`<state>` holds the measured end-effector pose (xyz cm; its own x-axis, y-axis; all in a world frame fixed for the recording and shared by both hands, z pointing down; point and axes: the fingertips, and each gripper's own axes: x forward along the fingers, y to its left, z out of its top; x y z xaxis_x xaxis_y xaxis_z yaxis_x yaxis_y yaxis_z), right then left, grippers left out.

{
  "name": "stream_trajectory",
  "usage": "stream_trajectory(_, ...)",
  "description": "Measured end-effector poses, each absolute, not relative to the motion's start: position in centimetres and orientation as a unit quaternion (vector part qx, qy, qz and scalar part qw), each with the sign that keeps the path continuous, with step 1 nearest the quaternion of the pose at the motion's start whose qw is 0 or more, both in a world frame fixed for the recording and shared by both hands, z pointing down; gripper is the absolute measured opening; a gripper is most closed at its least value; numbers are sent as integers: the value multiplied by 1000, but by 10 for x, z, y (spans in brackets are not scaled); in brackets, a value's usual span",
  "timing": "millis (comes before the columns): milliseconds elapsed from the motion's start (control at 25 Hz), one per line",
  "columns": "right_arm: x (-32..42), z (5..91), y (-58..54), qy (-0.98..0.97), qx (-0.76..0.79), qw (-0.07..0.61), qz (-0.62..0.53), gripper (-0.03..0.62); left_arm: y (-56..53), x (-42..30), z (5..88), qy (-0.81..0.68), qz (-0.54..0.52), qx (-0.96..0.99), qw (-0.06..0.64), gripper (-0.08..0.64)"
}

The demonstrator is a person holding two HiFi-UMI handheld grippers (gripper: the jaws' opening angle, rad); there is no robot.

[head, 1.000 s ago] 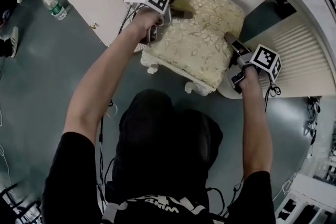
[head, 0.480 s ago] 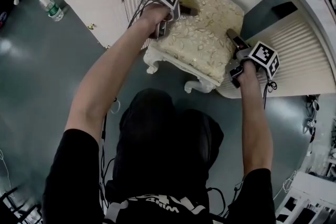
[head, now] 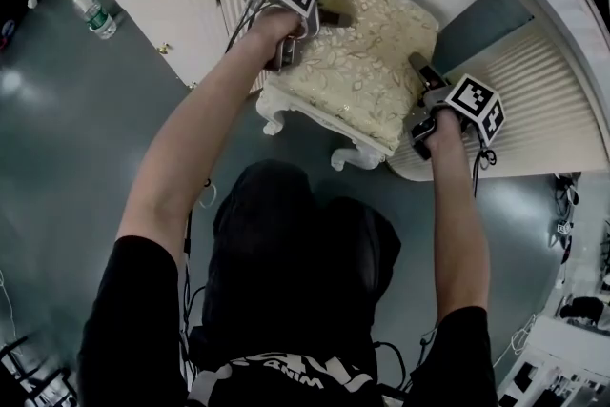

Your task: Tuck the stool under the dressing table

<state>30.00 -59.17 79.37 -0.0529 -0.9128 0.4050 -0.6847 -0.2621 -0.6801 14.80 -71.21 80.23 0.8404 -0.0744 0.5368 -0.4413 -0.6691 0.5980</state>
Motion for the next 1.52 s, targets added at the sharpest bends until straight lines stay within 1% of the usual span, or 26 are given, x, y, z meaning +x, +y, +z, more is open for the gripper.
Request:
stream_trajectory(120, 307, 776, -583, 603, -693, 119, -377, 297, -714, 139, 792, -159, 236, 893, 349, 397)
stream_trajectory(160, 308, 769, -580, 608, -695, 116, -365, 266, -714, 136, 787, -163, 235, 897, 338, 366)
stream_trajectory(200, 309, 761, -578, 612, -701, 112, -350, 164, -715, 131, 781, -173, 231, 901, 323, 306)
stream_trajectory(240, 310, 752, -575, 615, -708, 104, -330, 78, -716, 126, 773, -188, 227, 906, 304, 191)
stream_trajectory(280, 310, 744, -574, 621, -713, 94, -311, 24, -719, 122, 765, -203, 221, 911, 283, 32)
stream_trajectory(320, 309, 737, -574, 629, -714, 83, -297, 21, -721, 121, 759, -213, 217, 915, 266, 8)
stream_trajectory(360, 308, 733, -575, 637, -710, 76, -290, 21, -721, 121, 755, -214, 213, 917, 259, 8)
stream_trajectory(480, 300, 728, -582, 653, -693, 76, -295, 21, -711, 129, 750, -200, 205, 920, 267, 8)
stream_trajectory(640, 278, 719, -586, 674, -670, 74, -302, 21, -691, 134, 743, -197, 225, 920, 252, 8)
stream_trajectory(720, 260, 718, -583, 683, -655, 68, -316, 21, -672, 132, 742, -193, 236, 917, 258, 8)
stream_trajectory(880, 228, 708, -577, 684, -631, 55, -361, 21, -633, 123, 737, -187, 261, 900, 294, 8)
stream_trajectory(1040, 218, 701, -565, 662, -623, 49, -414, 21, -599, 113, 722, -187, 265, 881, 345, 8)
stream_trajectory(1200, 200, 707, -522, 662, -602, 25, -446, 21, -550, 98, 723, -196, 293, 858, 374, 8)
stream_trajectory(1280, 185, 687, -494, 667, -593, 11, -451, 21, -525, 85, 700, -202, 302, 851, 379, 8)
stream_trajectory(1400, 166, 635, -466, 670, -585, -2, -457, 21, -508, 58, 646, -214, 314, 844, 379, 8)
stream_trajectory(1520, 167, 604, -430, 663, -585, -10, -467, 21, -498, 28, 606, -233, 312, 836, 386, 8)
